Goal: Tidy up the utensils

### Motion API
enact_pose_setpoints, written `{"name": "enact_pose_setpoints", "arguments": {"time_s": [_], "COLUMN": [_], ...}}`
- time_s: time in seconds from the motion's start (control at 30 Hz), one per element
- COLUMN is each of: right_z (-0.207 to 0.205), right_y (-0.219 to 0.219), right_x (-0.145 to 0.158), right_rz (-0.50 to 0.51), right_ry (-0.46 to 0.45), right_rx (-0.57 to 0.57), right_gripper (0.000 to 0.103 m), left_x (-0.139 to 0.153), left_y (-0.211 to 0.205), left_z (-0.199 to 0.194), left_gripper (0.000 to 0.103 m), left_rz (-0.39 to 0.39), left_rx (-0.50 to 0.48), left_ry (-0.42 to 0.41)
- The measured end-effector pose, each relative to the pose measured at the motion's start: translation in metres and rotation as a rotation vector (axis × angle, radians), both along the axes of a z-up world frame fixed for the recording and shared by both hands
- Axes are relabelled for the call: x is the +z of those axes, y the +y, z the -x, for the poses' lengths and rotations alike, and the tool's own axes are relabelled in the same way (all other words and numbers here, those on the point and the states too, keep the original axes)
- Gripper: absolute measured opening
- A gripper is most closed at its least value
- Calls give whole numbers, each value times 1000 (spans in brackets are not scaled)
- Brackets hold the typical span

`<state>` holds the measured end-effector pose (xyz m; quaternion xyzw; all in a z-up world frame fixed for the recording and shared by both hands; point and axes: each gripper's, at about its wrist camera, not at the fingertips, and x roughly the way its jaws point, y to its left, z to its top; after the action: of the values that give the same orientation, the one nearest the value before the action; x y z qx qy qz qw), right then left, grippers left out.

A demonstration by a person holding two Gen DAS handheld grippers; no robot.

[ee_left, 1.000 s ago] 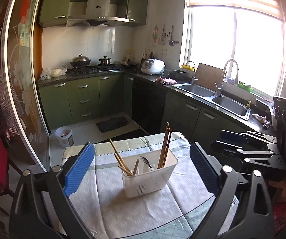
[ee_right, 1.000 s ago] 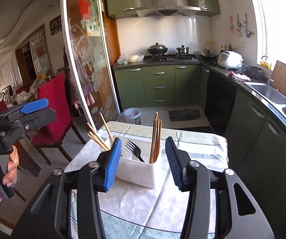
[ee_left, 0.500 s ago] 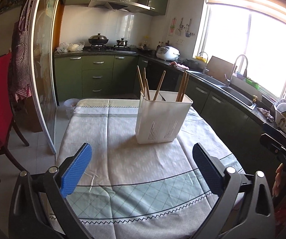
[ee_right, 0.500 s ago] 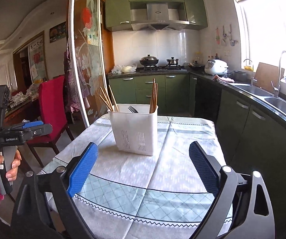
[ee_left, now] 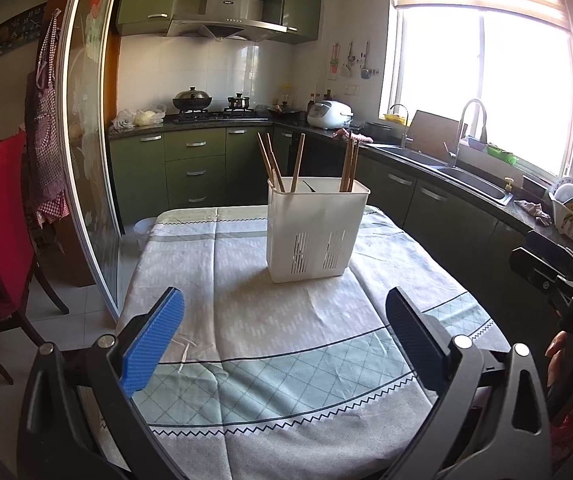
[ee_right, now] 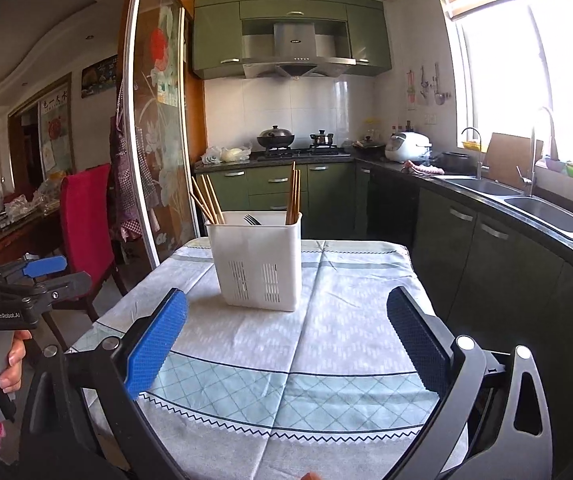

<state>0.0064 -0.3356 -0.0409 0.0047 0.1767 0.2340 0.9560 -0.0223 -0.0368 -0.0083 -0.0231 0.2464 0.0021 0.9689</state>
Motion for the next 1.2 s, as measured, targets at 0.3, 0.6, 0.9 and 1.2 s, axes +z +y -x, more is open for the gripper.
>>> {"name": "enact_pose_setpoints", "arguments": {"time_s": [0.3,0.6,0.9,1.2], "right_z": [-3,-6,-4,-4], "right_y": [14,24,28,29], "right_x": [-12,-14,-14,-16], "right_rz": [27,45,48,49], "right_ry": [27,33,31,34], "right_rx": [-19,-17,-13,-7], "right_gripper": [98,98,98,98], "left_x": [-9,-13,-12,-10], "left_y": [1,11,10,6], "left_z": [-2,0,2,4], "left_gripper": [96,96,96,96], "left_rz": [-13,8,-12,-18], "left_rx": [34,55,79,72], "left_ry": [17,13,1,-5]}}
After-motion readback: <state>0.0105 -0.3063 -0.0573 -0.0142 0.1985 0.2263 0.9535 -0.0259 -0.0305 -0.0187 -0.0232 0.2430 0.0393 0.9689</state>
